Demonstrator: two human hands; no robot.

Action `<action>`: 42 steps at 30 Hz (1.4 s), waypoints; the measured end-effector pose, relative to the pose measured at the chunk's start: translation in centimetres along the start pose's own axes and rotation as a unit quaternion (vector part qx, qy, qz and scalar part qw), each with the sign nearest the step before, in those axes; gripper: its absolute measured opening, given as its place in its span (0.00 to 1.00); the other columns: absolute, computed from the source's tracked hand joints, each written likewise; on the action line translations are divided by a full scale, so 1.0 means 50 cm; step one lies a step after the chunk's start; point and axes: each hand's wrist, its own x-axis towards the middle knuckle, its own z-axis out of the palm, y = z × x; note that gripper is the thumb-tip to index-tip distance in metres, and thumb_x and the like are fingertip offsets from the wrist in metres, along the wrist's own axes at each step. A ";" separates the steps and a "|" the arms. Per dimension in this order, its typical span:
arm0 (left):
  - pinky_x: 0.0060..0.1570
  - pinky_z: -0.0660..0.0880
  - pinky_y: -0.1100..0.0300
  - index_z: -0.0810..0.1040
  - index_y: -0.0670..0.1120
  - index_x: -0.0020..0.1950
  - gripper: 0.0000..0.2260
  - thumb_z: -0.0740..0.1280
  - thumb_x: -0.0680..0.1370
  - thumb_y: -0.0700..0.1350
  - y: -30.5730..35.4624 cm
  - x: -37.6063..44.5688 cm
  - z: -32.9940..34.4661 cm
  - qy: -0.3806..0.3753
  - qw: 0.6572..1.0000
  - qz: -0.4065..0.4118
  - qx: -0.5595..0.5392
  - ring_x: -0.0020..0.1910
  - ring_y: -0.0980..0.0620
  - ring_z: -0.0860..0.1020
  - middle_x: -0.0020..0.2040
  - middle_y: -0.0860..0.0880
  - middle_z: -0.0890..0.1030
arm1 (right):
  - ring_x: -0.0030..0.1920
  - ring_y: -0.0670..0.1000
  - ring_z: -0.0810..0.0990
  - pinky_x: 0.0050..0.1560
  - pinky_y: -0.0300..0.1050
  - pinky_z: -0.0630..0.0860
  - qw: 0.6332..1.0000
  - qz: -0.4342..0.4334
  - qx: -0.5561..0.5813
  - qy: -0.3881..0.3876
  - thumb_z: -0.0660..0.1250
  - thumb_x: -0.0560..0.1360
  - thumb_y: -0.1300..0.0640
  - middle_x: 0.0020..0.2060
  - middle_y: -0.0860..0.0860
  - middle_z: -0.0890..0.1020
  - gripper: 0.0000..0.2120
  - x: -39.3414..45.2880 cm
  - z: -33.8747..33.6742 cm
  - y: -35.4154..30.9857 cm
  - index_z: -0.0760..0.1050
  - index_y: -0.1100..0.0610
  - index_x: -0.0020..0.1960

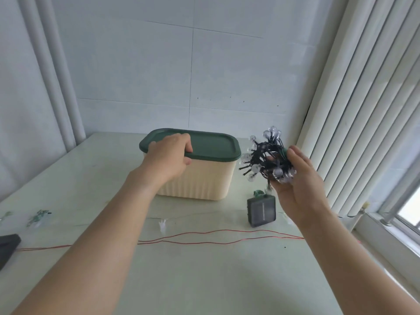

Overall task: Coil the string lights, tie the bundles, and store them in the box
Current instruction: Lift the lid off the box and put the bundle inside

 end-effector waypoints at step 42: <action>0.44 0.71 0.53 0.84 0.48 0.52 0.13 0.66 0.80 0.55 0.087 0.039 -0.003 0.243 0.950 0.166 -0.104 0.36 0.41 0.77 0.33 0.48 0.81 | 0.54 0.50 0.84 0.52 0.35 0.79 0.927 0.029 -0.343 -0.152 0.83 0.63 0.59 0.55 0.51 0.84 0.30 0.092 -0.003 0.126 0.78 0.54 0.64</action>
